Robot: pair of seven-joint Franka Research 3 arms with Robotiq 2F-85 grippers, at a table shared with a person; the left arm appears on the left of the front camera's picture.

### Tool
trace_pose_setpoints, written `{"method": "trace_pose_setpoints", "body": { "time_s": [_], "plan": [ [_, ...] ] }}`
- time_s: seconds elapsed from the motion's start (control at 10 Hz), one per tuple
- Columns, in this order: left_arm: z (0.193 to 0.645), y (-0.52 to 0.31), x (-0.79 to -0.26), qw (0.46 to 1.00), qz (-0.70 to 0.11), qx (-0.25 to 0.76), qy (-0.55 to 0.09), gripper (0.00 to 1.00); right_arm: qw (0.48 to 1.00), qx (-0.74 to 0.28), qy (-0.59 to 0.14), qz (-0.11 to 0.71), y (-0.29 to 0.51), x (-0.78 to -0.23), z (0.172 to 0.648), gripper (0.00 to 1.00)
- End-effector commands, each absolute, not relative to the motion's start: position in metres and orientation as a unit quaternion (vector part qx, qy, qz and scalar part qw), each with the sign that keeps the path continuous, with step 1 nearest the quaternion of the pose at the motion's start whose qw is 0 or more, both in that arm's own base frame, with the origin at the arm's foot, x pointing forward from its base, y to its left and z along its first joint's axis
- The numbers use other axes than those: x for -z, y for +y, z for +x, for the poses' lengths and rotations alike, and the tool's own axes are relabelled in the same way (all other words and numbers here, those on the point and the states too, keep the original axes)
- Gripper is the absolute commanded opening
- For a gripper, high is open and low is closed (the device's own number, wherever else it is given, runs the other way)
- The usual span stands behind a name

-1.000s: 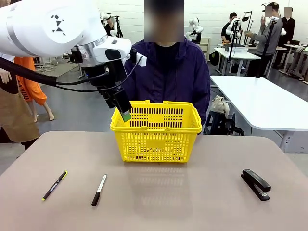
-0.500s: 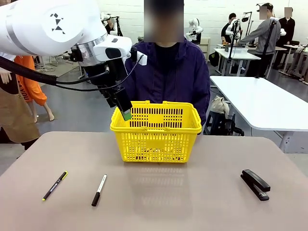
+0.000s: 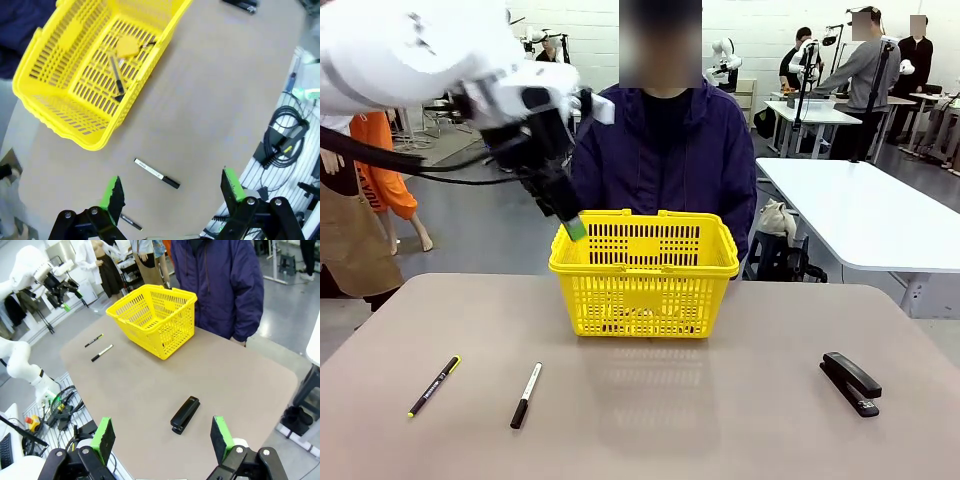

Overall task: Place the items the person wants into the basket.
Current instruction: Pick up the item the person points to and place it in the Market Basket.

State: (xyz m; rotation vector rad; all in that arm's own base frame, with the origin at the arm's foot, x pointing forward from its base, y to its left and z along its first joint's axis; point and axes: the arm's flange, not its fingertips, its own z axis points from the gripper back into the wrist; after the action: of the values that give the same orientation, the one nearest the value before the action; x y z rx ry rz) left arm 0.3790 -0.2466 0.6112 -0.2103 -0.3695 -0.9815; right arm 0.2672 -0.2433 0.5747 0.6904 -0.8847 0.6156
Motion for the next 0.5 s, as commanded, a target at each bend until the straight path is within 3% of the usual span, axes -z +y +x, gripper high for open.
{"method": "trace_pose_setpoints", "body": {
  "time_s": [0.0,0.2,0.4],
  "plan": [
    [0.356,-0.155,-0.632,0.794,-0.203,0.540,-0.191,1.00,0.791,-0.289,-0.427,0.329,-0.243,-0.577,0.270,1.00],
    [0.343,-0.055,-0.647,0.727,-0.254,0.581,-0.264,1.00,0.791,-0.289,-0.427,0.329,-0.243,-0.577,0.270,1.00],
    [0.346,0.022,-0.638,0.702,-0.261,0.585,-0.311,1.00,0.791,-0.289,-0.427,0.329,-0.243,-0.577,0.270,1.00]
  ]
}}
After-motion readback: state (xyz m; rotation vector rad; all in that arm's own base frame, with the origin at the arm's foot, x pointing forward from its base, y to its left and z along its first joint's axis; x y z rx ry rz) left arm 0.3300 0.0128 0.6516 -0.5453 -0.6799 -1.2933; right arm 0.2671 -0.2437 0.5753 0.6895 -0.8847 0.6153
